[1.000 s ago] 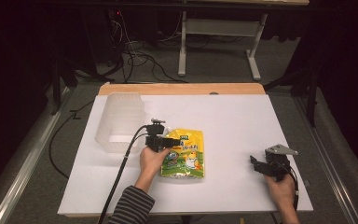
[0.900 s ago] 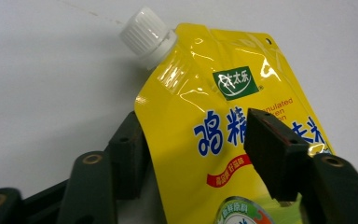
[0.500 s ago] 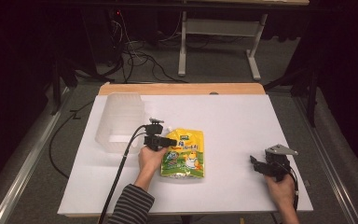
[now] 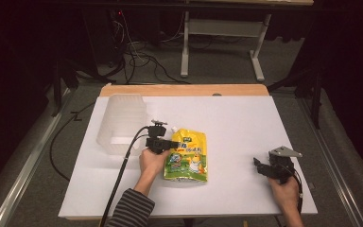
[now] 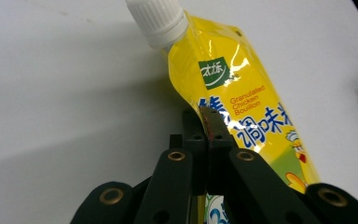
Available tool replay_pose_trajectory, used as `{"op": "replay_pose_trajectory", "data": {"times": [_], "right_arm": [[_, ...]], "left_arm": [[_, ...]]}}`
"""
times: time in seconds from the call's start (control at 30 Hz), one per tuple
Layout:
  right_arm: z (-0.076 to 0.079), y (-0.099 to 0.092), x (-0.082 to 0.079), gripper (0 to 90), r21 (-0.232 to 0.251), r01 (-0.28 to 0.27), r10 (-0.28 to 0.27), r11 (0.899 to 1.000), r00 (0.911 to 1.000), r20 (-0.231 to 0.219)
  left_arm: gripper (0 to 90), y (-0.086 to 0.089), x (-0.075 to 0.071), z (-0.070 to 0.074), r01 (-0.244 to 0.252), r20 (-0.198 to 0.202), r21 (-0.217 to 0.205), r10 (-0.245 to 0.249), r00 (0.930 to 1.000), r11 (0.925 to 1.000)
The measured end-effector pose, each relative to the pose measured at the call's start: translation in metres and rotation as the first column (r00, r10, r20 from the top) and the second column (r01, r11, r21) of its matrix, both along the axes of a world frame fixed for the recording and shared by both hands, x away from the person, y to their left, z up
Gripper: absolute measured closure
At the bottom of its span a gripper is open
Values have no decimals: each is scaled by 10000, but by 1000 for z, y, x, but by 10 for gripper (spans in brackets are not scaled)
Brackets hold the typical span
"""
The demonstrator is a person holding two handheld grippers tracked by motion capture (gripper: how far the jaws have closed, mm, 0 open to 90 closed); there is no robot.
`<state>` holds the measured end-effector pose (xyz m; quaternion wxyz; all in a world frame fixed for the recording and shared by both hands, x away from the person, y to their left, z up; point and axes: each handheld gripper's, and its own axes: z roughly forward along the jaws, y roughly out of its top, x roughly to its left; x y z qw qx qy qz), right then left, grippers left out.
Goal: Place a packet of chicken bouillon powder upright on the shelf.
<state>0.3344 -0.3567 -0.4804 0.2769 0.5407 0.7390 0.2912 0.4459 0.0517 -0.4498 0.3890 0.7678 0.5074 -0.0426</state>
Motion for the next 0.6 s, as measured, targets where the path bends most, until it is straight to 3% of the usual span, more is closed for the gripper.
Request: {"op": "replay_pose_trajectory", "data": {"times": [0.1, 0.2, 0.3, 0.37, 0.5, 0.6], "right_arm": [[0, 0, 0, 321, -9, -4, 4, 10000, 10000, 7], [0, 0, 0, 320, -3, 0, 0, 10000, 10000, 5], [0, 0, 0, 321, -15, -23, 23, 10000, 10000, 33], [0, 0, 0, 321, -11, -7, 7, 10000, 10000, 5], [0, 0, 0, 321, -23, -18, 18, 10000, 10000, 8], [0, 0, 0, 320, 9, 0, 0, 10000, 10000, -4]], "left_arm": [[900, 1, -7, 11, 191, 425, -68, -188, 9989, 9998], [900, -2, -21, 23, 488, 1186, 283, -518, 9916, 9984], [900, -2, -34, 34, 739, 1853, 342, -790, 9795, 9967], [900, -2, -43, 42, 955, 2344, 357, -1012, 9669, 9948], [900, -1, -56, 54, 1225, 2911, 325, -1266, 9483, 9919], [900, -1, -63, 62, 1474, 3112, 337, -1505, 9383, 9885]]}}
